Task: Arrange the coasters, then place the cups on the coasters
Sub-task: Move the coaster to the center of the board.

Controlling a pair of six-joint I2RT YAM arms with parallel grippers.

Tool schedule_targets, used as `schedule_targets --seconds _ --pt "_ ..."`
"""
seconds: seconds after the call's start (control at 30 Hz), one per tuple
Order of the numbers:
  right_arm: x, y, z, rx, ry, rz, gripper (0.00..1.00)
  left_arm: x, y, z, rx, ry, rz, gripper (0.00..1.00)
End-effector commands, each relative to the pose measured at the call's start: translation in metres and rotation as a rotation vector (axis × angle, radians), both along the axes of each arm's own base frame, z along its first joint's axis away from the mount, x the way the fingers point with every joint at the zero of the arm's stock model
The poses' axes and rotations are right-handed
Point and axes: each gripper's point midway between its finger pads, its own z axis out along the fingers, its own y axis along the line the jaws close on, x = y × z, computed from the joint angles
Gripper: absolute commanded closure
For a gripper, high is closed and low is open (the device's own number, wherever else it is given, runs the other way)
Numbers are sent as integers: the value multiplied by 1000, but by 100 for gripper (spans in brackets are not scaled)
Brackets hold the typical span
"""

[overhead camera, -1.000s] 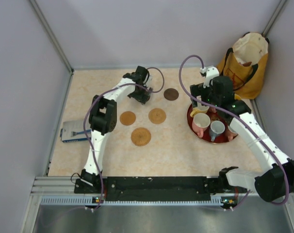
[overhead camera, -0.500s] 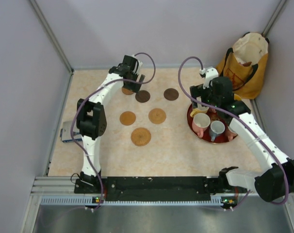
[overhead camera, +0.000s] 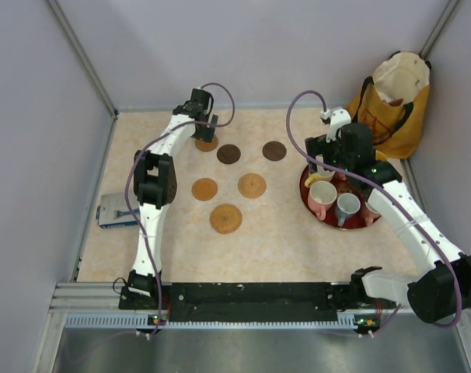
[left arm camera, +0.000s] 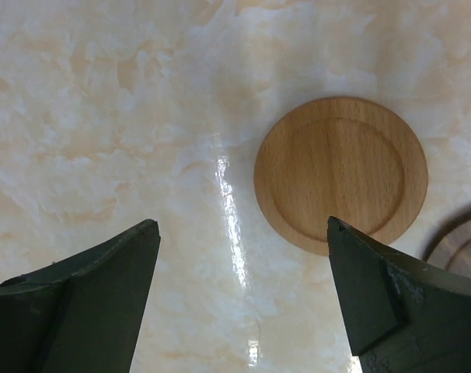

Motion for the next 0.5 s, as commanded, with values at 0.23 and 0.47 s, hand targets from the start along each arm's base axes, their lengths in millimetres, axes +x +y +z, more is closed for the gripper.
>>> schedule_targets --seconds 0.23,0.47 --pt "10 -5 9 11 -50 -8 1 -6 16 -13 116 56 -15 7" --pt "8 -4 11 14 -57 -5 1 -18 36 -21 164 109 7 6"
